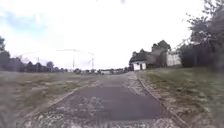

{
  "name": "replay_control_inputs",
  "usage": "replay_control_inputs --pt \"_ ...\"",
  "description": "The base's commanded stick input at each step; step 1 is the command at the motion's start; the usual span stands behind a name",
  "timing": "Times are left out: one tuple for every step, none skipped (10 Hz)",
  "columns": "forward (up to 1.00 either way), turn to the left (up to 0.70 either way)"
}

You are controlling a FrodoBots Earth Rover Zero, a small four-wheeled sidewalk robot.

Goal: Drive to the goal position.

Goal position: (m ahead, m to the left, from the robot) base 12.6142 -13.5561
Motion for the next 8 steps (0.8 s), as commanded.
replay_control_inputs --pt "0.60 0.01" --pt "0.60 0.01" --pt "0.60 0.01" --pt "0.60 0.01" --pt "0.60 0.01" --pt "0.60 0.01" --pt "0.60 0.01" --pt "0.60 0.01"
